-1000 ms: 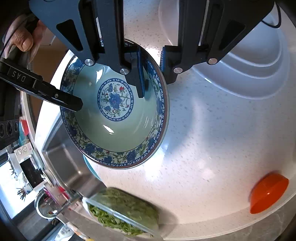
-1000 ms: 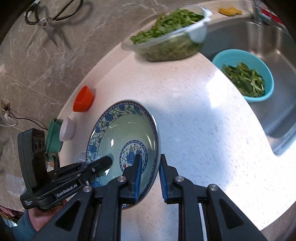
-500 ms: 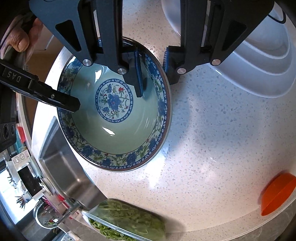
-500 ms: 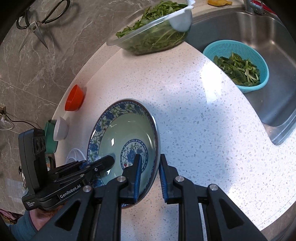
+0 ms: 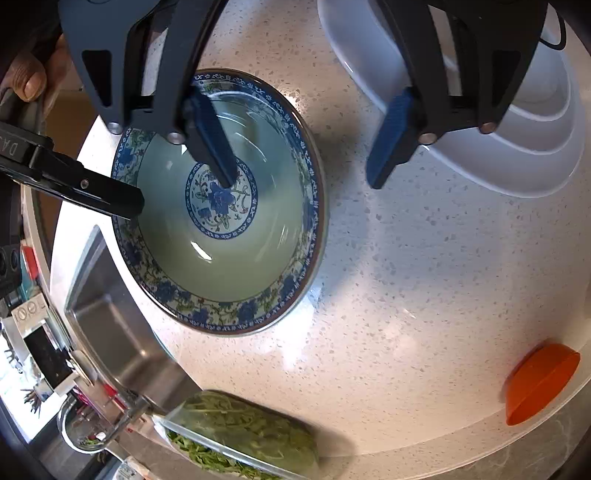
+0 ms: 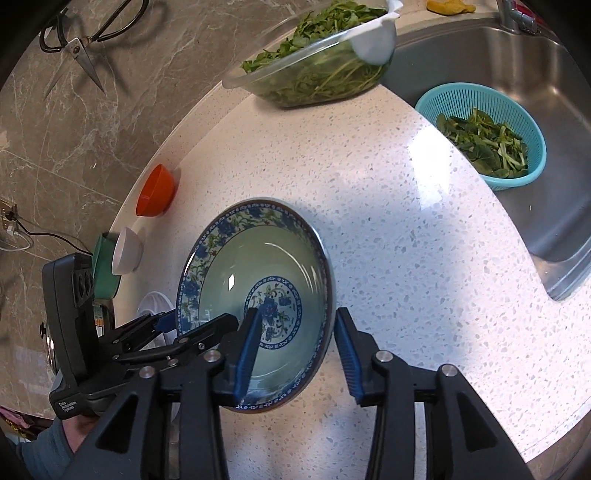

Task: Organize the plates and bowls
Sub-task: 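Open both tools and move them to the small white bowl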

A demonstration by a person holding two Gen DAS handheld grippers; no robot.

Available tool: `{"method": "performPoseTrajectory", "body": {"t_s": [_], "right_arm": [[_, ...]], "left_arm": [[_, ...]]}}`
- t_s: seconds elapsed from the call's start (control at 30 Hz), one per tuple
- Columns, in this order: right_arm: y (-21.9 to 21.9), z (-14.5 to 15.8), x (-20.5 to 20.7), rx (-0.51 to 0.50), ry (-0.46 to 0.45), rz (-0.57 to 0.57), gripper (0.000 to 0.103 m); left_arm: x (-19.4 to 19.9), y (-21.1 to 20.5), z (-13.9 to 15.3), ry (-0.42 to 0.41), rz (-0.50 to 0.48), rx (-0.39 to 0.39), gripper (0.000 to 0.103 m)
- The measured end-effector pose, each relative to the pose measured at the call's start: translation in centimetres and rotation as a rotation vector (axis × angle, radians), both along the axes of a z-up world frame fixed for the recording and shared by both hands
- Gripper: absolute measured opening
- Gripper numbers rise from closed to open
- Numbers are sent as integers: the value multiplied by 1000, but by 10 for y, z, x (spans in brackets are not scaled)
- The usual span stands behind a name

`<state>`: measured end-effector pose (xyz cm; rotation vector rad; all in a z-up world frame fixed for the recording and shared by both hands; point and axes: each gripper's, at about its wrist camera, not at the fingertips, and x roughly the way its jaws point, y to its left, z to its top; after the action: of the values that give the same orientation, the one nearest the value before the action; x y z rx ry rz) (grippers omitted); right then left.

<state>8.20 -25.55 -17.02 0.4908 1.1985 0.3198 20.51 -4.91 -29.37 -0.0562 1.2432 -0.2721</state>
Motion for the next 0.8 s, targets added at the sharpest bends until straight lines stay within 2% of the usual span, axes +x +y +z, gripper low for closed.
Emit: {"method": "performPoseTrajectory", "body": {"t_s": [0.07, 0.2, 0.27, 0.33, 0.37, 0.4, 0.5, 0.57, 0.8], "right_arm": [[-2, 0, 0, -6, 0, -1, 55], [-11, 5, 0, -1, -11, -11, 63], [-18, 10, 2, 16, -34, -21, 69], [-27, 15, 6, 40, -58, -30, 72], [-33, 18, 10, 67, -74, -36, 73], [-36, 19, 12, 89, -81, -41, 74], [-46, 22, 24, 200, -89, -66, 78], [-43, 25, 33, 248, -98, -58, 83], [2, 37, 56, 338, -99, 48, 85]], "left_arm": [[0, 2, 3, -7, 7, 0, 75], [-5, 8, 11, -20, 19, -13, 87], [-8, 12, 19, -37, 24, -24, 88], [-13, 19, 29, -58, 40, -56, 95], [-15, 22, 34, -69, 50, -70, 101], [-17, 27, 39, -79, 62, -86, 102], [-26, 45, 56, -109, 104, -114, 102], [-33, 61, 68, -138, 150, -108, 103], [-66, 141, 86, -179, 399, -187, 103]]}}
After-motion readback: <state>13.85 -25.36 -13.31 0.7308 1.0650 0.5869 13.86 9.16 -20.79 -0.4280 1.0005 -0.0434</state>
